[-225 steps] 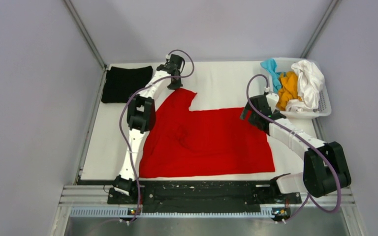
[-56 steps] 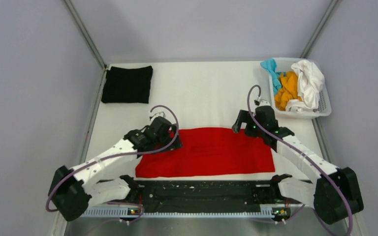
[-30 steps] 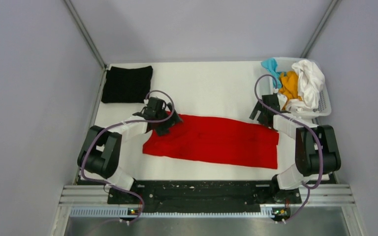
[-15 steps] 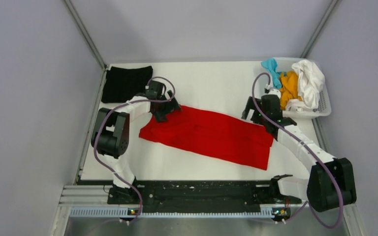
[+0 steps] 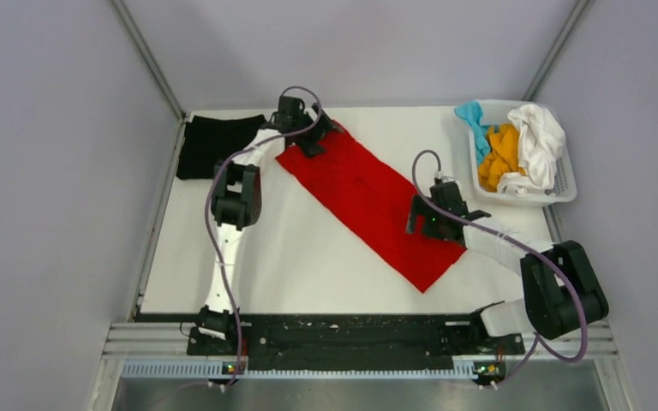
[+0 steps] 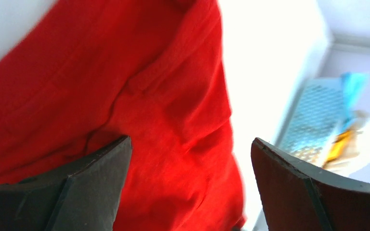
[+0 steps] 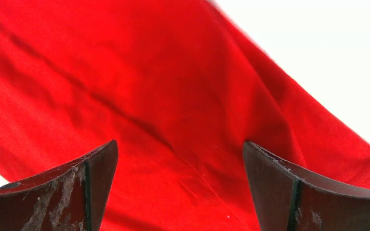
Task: Fold and stack the t-shirts
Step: Rotate the tshirt 90 degrees
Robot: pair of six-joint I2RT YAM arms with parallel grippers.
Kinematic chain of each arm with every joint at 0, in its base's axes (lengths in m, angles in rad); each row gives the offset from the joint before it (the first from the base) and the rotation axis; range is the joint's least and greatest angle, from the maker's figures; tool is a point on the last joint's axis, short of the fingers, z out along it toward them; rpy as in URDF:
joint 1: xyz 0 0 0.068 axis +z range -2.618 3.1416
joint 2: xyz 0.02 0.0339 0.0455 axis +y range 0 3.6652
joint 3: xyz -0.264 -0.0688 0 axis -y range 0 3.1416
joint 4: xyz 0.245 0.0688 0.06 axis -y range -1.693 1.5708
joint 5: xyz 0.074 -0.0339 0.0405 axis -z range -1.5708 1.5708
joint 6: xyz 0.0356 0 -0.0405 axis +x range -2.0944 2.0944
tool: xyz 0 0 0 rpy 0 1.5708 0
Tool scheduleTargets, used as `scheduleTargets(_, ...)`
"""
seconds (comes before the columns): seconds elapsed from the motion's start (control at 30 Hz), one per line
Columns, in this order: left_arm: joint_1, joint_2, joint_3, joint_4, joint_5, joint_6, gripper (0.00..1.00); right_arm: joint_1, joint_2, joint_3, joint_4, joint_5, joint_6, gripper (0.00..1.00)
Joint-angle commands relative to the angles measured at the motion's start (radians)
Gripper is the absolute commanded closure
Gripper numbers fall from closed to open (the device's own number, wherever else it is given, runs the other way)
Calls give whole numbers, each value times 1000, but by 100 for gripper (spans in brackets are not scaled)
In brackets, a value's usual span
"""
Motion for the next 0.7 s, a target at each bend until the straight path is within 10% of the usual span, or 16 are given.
scheduleTargets(0.0,-24,263,307,256,139,-259,1,173,-19,-44,-110,-53,71,1)
scheduleTargets(0.17,-86,457,552,502,21,-446,1,401,-106,-122,-65,-262,146,1)
scheduleTargets(0.67,-190,518,550,651,-285,-372,1,606,-114,-140,113,-439,137,1)
